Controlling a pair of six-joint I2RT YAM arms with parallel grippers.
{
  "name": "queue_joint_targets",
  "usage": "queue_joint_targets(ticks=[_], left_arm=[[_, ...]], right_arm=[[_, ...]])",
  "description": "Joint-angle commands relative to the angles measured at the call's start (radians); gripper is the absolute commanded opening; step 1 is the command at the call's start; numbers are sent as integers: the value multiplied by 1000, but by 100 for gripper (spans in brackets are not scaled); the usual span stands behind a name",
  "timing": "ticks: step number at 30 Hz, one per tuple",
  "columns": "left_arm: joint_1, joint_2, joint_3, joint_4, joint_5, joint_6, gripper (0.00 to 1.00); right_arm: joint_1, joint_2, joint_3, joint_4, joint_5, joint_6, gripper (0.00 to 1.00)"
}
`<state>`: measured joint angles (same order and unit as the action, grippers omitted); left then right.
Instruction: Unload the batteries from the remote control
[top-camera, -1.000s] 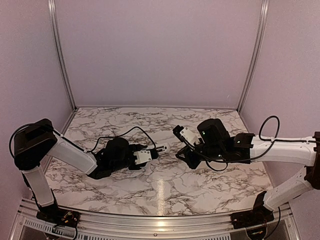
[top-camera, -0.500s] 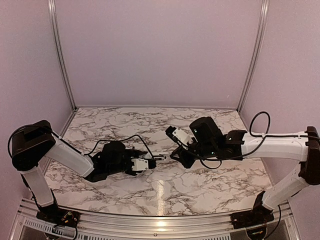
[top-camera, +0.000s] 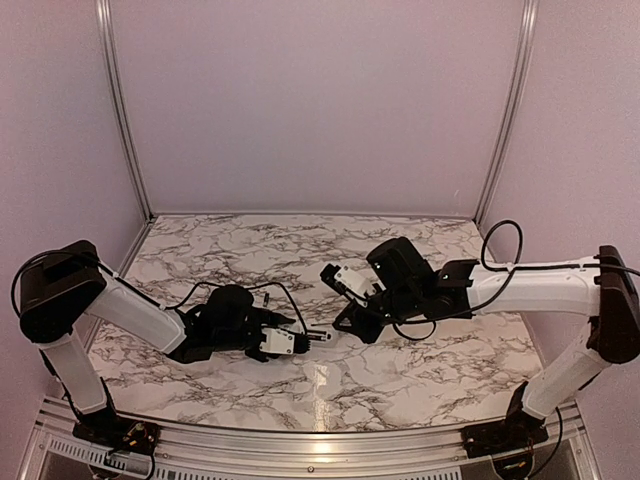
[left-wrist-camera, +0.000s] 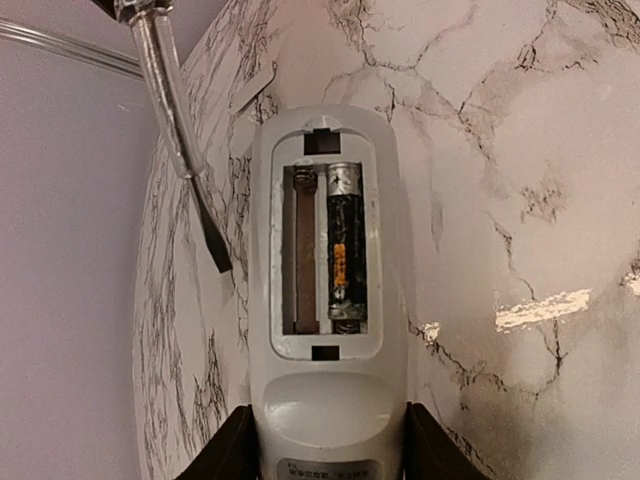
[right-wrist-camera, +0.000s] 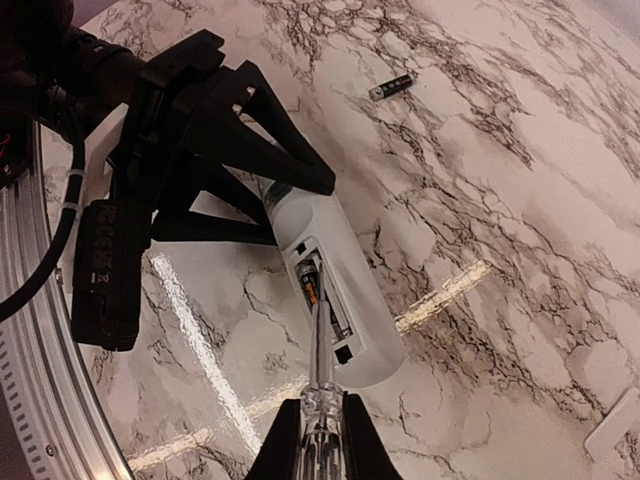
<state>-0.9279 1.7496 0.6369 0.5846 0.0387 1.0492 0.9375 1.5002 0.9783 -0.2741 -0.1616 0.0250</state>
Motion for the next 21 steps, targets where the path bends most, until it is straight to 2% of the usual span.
queue_joint_targets(ticks=[1,7,21], left_arm=[[1,-31,24,-56,40,22,0],[1,-35,26,-67,38,28,0],[-9,-32,25,-75,28,56,0]], right_arm=[[-6,15,40,-30,-62,-11,0],[-6,44,53,-47,-97,-5,0],[-6,96,94,-87,-62,32,0]])
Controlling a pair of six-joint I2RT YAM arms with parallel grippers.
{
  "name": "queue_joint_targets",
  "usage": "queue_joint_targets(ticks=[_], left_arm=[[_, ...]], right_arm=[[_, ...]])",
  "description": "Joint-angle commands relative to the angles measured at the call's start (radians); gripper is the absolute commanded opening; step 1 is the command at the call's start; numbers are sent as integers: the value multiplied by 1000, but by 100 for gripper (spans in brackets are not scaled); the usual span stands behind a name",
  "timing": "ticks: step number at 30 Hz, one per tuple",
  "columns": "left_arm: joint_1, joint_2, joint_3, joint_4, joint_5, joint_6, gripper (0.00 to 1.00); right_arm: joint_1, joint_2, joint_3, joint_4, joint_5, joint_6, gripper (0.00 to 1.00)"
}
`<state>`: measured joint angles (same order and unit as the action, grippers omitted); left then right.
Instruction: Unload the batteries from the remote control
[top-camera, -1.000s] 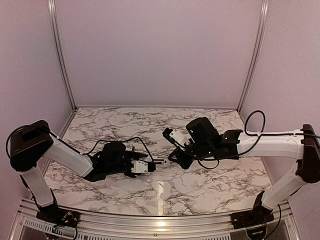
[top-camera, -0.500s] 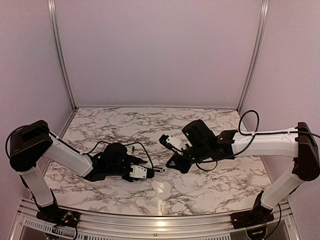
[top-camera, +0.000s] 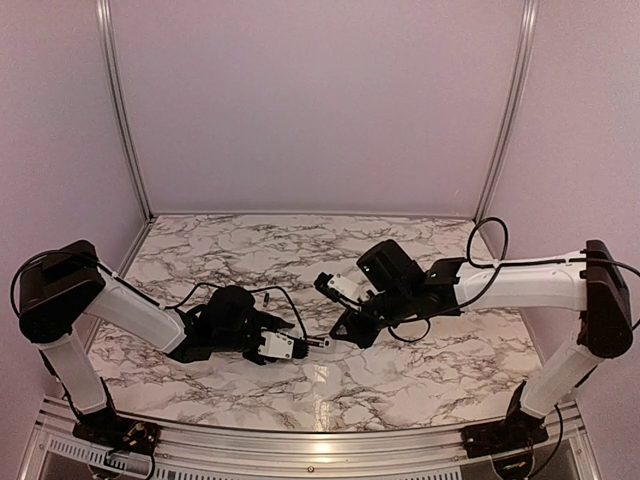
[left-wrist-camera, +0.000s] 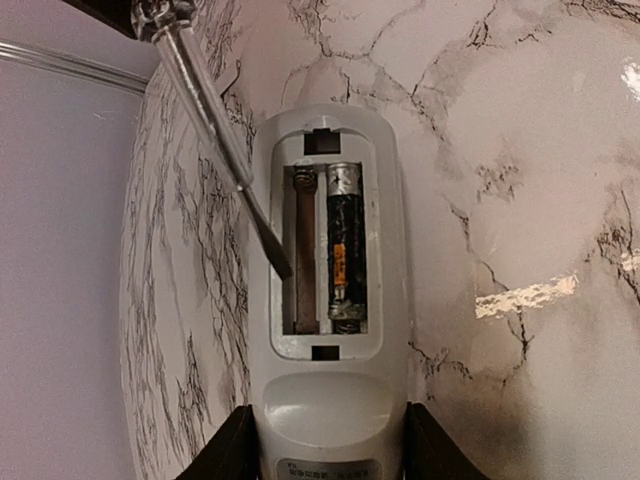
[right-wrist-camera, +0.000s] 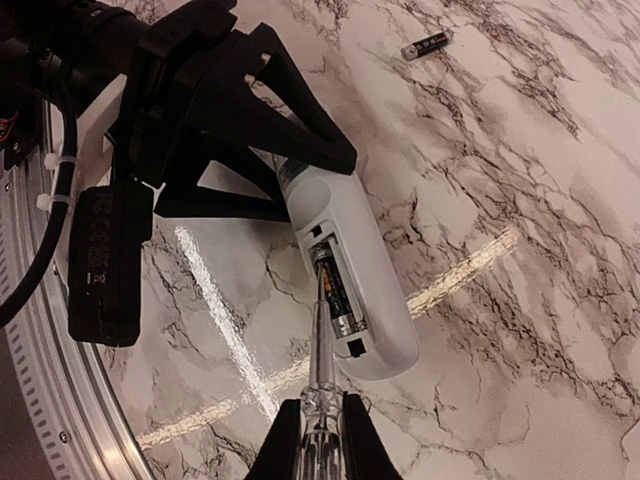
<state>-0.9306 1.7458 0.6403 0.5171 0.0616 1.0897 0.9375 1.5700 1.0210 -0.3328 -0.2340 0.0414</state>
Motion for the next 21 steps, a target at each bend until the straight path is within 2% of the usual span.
queue_joint_targets(ticks=[1,21], left_arm=[[-7,-28,22,-7,3,17,0],[-11,-22,19,-10,-15,36,0]], right_arm=[[-6,31,55,-32,11,17,0],[-6,81,72,-57,52,9,0]])
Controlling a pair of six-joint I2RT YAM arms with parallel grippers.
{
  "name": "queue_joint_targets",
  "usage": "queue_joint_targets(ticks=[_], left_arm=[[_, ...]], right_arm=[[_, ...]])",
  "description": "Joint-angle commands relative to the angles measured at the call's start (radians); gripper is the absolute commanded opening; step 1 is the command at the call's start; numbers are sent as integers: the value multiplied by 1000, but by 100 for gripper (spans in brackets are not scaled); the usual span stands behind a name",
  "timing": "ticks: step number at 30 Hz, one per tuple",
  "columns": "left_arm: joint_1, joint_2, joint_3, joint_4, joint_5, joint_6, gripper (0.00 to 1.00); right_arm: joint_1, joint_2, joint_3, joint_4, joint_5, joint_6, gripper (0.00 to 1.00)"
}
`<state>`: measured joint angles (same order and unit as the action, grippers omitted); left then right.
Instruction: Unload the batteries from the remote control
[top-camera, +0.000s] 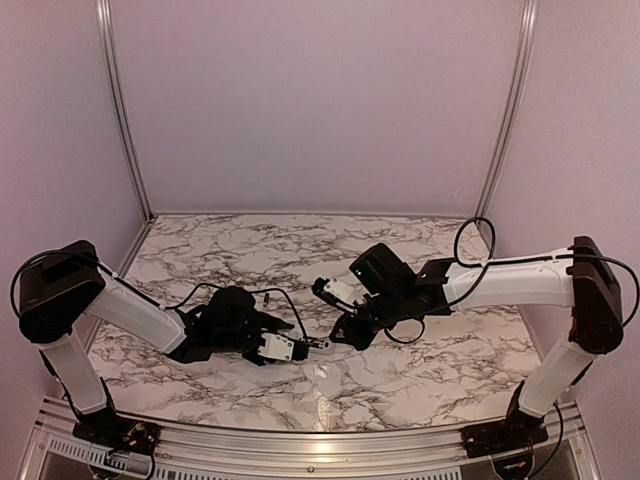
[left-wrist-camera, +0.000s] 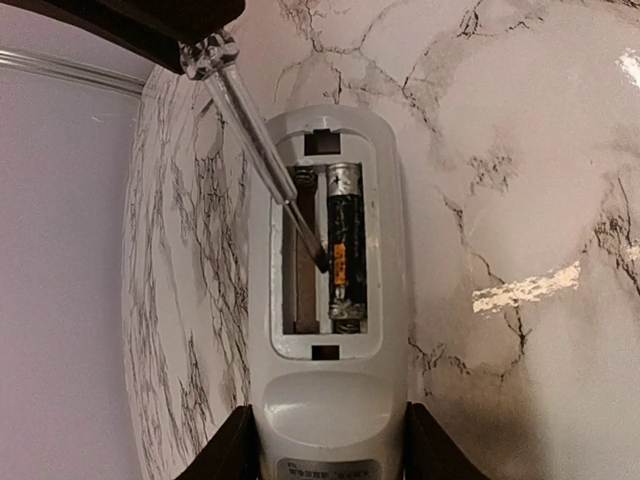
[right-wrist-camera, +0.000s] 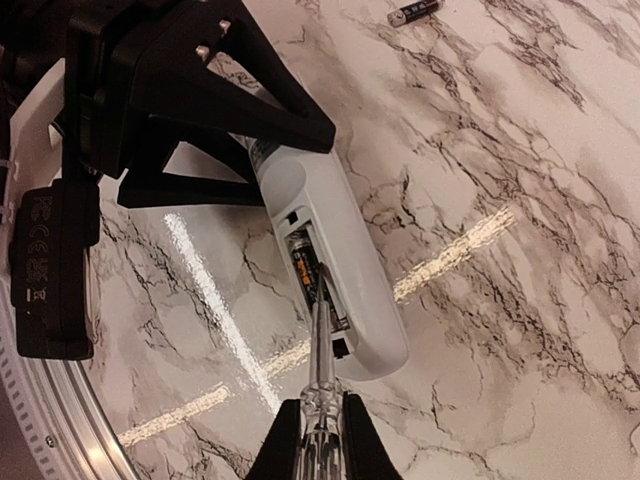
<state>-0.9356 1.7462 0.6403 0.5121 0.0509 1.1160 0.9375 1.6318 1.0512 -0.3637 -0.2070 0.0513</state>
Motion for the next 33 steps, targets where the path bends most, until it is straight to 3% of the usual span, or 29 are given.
queue_joint_targets(ticks=[1,33], left_arm=[[-6,-22,19,-5,-6,10,0],[-35,-19,-13,72,-87,77,0]], right_arm=[[-6,21,43,-28,25,-1,0],[-8,112,127,-116,18,-11,0]])
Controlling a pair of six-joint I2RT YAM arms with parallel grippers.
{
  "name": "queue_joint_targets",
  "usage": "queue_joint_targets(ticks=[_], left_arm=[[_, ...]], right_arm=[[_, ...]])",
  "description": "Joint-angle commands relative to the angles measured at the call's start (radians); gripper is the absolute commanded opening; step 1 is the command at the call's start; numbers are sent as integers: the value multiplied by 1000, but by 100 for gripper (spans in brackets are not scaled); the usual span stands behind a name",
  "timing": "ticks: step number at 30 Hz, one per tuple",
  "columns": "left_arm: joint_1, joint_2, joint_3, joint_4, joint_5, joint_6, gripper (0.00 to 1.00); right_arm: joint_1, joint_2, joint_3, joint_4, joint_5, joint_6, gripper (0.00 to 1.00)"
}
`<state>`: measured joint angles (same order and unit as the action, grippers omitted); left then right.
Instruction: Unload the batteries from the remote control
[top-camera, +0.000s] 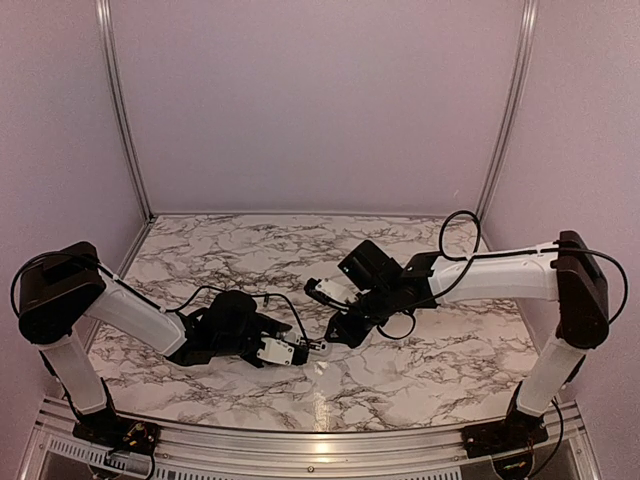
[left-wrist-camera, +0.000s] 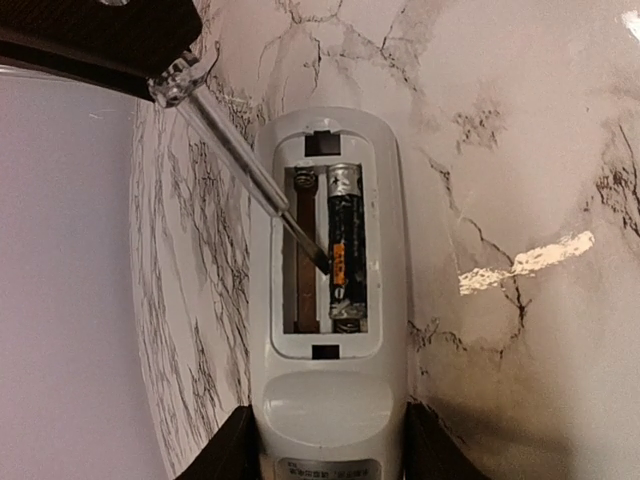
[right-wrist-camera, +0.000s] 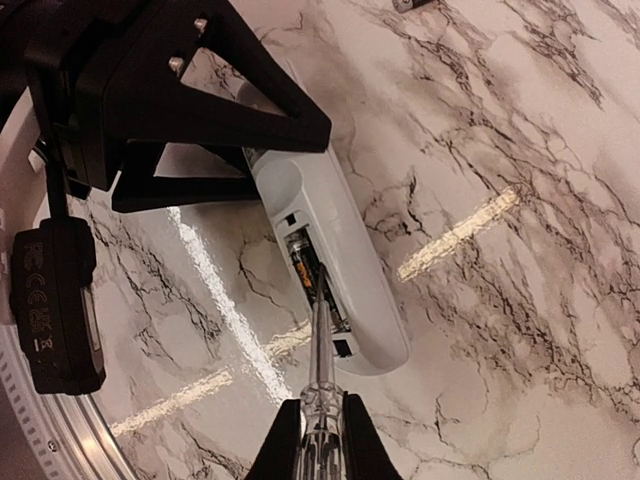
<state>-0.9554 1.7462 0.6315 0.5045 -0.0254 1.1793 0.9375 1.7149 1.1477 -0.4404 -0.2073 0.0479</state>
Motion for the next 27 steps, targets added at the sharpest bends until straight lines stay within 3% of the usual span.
queue_joint_targets(ticks=[1,27], left_arm=[[-16,-19,-4,80,-13,14,0],[-28,-24,-12,91,-11,26,0]], right_arm=[[-8,31,33,-40,19,-8,0],[-16,64,33,11,-10,-3,0]])
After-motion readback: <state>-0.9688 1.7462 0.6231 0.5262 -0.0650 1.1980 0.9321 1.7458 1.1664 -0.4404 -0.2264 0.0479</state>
